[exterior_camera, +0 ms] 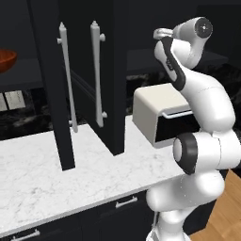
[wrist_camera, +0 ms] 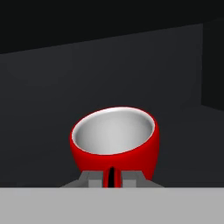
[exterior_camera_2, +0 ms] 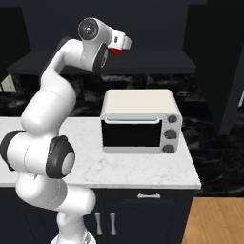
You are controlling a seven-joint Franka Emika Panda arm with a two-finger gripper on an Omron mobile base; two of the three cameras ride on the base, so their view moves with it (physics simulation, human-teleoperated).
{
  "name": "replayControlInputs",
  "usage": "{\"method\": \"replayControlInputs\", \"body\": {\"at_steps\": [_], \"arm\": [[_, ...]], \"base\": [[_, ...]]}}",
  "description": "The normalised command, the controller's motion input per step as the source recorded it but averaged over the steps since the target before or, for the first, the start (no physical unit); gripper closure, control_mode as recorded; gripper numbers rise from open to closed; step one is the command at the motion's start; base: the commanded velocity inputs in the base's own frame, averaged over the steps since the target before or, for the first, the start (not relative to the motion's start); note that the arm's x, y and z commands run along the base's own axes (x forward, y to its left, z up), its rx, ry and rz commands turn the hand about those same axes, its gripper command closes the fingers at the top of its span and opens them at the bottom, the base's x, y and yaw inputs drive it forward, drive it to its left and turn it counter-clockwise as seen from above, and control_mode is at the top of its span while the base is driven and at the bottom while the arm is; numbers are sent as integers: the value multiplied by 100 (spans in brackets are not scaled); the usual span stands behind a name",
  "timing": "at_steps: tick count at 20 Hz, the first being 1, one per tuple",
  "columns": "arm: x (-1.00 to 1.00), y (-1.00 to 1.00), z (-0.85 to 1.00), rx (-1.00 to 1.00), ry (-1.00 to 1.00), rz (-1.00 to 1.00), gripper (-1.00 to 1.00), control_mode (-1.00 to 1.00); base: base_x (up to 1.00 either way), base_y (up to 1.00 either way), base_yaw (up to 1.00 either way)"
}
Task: Gather all objects into one cabinet and sort the glasses and bowls to opposite sides.
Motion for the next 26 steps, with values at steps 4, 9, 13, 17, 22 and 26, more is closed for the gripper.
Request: {"method": "replayControlInputs", "body": {"at_steps": [4,9,13,17,22,26], "arm": [[0,0,0,0,0,0,100,100],[0,0,0,0,0,0,100,100],[0,0,0,0,0,0,100,100],[0,0,0,0,0,0,100,100],[0,0,0,0,0,0,100,100],[0,0,0,0,0,0,100,100]], "base": [[-61,-28,23],[-69,-34,24],[-67,-41,32],[-63,-42,36],[-60,-40,39],[-68,-28,43]]}}
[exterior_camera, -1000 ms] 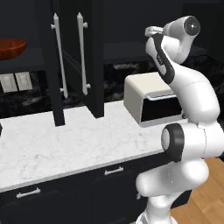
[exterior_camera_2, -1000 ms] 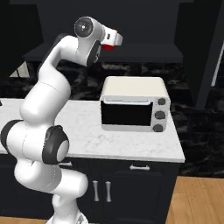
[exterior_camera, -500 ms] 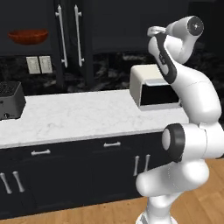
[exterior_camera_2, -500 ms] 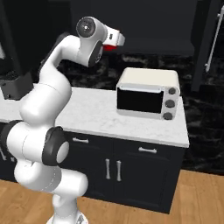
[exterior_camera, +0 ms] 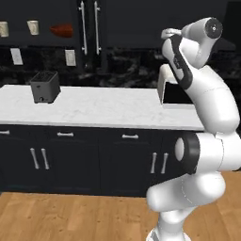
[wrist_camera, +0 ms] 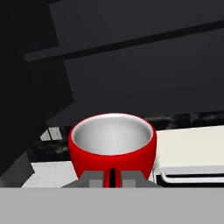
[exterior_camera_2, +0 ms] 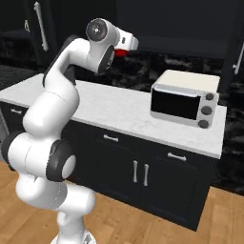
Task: Gather all objects into one cabinet and sort the glasses and bowls to opposite sides.
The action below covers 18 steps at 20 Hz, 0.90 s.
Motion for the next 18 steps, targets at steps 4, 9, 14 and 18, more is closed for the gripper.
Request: {"method": "replayControlInputs", "body": {"at_steps": [4,9,14,18], "arm": [[0,0,0,0,0,0,100,100],[0,0,0,0,0,0,100,100],[0,0,0,0,0,0,100,100],[0,0,0,0,0,0,100,100]], "base": [[-79,-3,40],[-75,6,36],[-49,40,23],[-6,78,15]]}}
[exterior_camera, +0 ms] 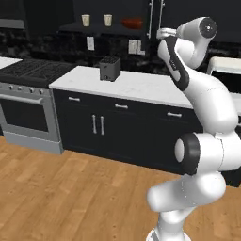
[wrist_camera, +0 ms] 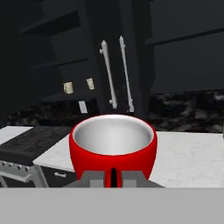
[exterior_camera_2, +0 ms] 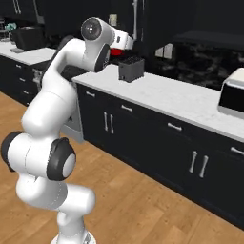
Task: Gather all objects into one cabinet and sort the glasses and bowls to opposite sides.
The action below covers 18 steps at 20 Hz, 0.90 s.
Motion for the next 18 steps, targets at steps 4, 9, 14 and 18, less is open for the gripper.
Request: {"method": "replayControlInputs", "body": {"at_steps": [4,9,14,18], "arm": [[0,0,0,0,0,0,100,100],[0,0,0,0,0,0,100,100],[0,0,0,0,0,0,100,100],[0,0,0,0,0,0,100,100]], "base": [[-1,93,25],[16,87,5],[31,89,-21],[29,75,-34]]}}
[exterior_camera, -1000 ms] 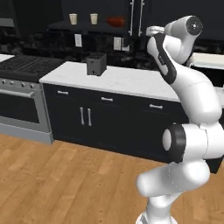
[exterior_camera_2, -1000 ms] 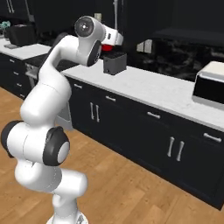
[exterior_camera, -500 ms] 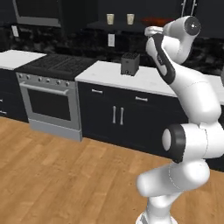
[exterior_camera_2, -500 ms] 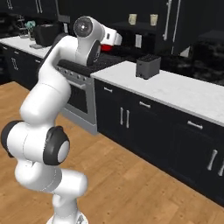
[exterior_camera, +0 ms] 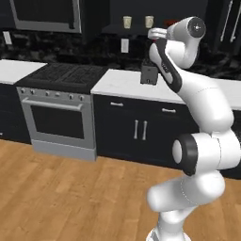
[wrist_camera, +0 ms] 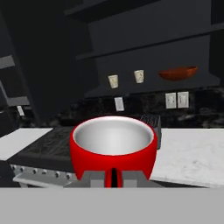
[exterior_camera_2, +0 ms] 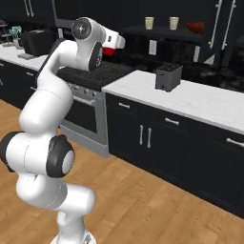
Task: Gather all objects into one cabinet and sort the glasses and bowls to opposite sides.
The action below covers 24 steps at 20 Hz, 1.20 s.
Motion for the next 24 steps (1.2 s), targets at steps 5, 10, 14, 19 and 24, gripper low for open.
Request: {"method": "replayControlInputs", "body": {"at_steps": [5,10,14,19,24], "arm": [[0,0,0,0,0,0,100,100],[0,0,0,0,0,0,100,100],[0,0,0,0,0,0,100,100],[0,0,0,0,0,0,100,100],[0,0,0,0,0,0,100,100]], "base": [[75,43,-11],[98,-17,0],[60,-77,-6],[45,-30,-12],[47,23,-6]]}}
